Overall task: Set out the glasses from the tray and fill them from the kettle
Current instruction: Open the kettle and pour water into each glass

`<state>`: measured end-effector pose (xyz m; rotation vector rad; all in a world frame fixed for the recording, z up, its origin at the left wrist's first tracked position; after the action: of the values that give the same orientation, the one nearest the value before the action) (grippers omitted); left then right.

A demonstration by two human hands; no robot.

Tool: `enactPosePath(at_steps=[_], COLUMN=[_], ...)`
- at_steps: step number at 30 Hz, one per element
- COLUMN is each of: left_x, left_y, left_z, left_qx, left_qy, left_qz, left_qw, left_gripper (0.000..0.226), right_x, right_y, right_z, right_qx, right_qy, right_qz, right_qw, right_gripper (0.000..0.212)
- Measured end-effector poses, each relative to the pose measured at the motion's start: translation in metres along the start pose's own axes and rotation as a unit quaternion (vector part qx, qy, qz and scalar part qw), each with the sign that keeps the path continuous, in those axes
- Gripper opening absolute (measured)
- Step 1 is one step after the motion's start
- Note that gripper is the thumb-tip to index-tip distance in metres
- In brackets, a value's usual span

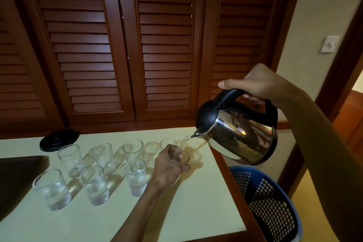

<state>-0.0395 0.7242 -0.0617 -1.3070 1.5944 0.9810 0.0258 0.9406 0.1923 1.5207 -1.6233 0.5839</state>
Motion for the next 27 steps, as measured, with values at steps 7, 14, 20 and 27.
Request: enactPosePath(at_steps=[7,14,20,27], left_x=[0.003,0.008,0.007,0.008], left_y=[-0.005,-0.009,-0.012,-0.014], left_z=[-0.001,-0.003,-0.006,-0.007], left_qx=[-0.009,-0.01,-0.033,-0.042], left_qy=[0.0,-0.017,0.007,-0.005], left_qz=[0.007,-0.005,0.007,0.004], left_qw=[1.0,1.0,0.999,0.999], left_gripper=[0.044,0.042,0.043,0.043], right_x=[0.006,0.006,-0.012,-0.043], right_y=[-0.004,-0.008,-0.012,-0.024], right_z=[-0.004,-0.005,0.001,0.018], right_qx=[0.004,-0.01,-0.016,-0.053], right_qy=[-0.003,0.018,0.058,0.133], right_qz=[-0.005,-0.002,0.015,0.02], right_qw=[1.0,1.0,0.998,0.989], right_gripper=[0.059,0.056,0.057,0.058])
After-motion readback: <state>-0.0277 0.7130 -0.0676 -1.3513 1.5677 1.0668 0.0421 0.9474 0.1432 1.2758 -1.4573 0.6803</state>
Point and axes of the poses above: each hand's wrist, its own y-axis towards the middle knuckle, its own z-axis out of the palm, x = y × z, the point moved 4 cm from there along y, towards the middle knuckle, and after that the axes turned 11 degrees about y, right-handed, at the moved point
